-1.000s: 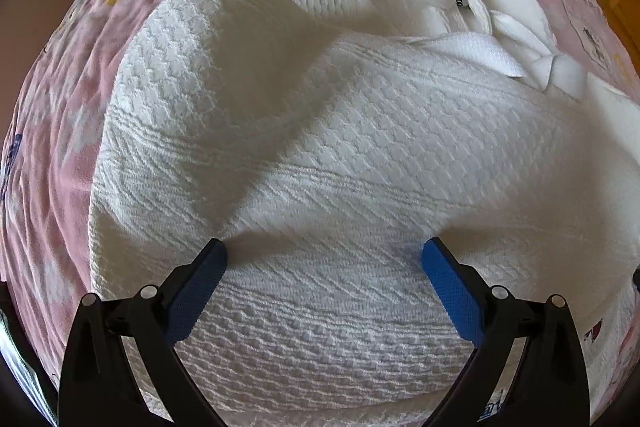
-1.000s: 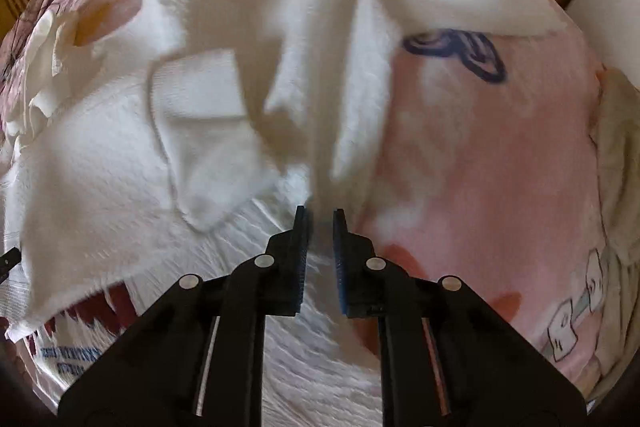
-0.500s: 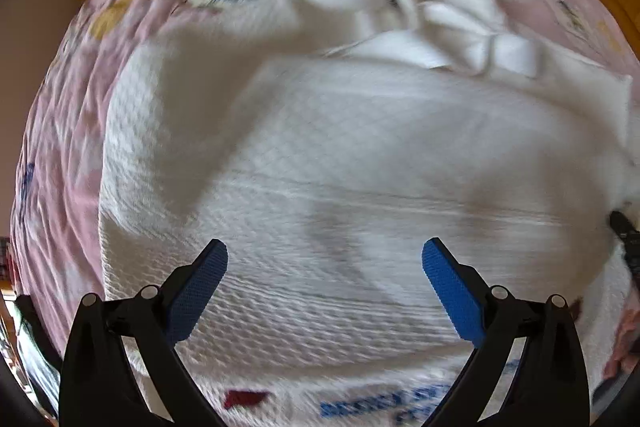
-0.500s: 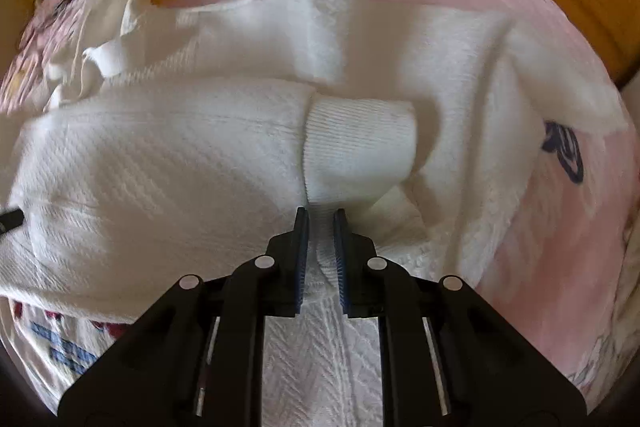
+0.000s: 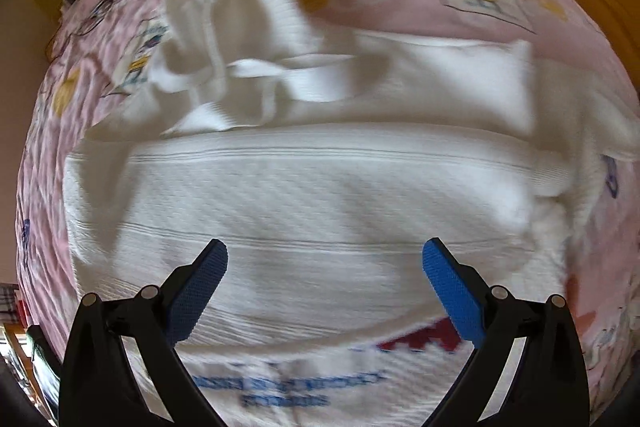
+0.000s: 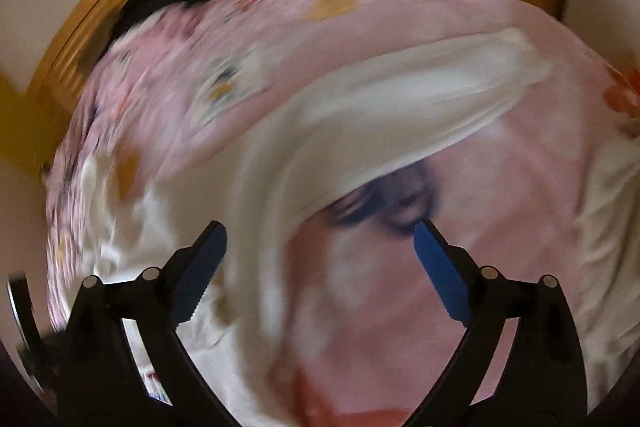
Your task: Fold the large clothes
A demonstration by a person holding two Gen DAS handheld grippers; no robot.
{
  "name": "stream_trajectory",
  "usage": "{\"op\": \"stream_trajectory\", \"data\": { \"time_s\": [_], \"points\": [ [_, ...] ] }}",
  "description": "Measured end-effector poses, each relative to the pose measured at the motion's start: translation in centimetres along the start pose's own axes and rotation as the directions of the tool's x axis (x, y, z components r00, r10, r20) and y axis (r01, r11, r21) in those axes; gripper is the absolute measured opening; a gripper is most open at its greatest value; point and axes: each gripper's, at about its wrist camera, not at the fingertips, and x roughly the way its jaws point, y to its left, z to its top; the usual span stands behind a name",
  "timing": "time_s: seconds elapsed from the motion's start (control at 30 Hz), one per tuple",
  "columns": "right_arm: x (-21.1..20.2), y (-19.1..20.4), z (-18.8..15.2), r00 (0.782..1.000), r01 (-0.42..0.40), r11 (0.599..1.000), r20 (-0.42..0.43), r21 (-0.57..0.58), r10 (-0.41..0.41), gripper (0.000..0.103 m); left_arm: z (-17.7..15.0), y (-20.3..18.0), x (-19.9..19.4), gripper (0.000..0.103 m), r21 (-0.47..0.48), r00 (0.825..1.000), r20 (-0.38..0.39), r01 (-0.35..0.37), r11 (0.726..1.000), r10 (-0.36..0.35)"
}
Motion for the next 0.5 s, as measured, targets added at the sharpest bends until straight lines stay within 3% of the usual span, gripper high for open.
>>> {"op": "stream_trajectory", "data": {
  "time_s": [0.17,0.33,0.5],
  "points": [
    [0.2,-7.6,5.7,1.0,0.002,0.984,0.004,0.18,-0.002,0.092,-0.2,-4.6,-2.4,0.095,0.021,0.999,-0.008,0.039,0.999,-0.039],
    [1.8,-14.6,9.9,0.999,-0.029,0.93,-0.004,0.367,0.033,0.092,-0.4,-7.9,-4.6,0.095,0.027,0.996,-0.03,0.082,0.996,-0.081],
    [5.0,-19.6,11.4,0.996,-0.034,0.861,-0.052,0.508,0.069,0.092,-0.1,-11.1,-5.7,0.095,0.048,0.994,-0.033,0.107,0.993,-0.106]
  ]
}}
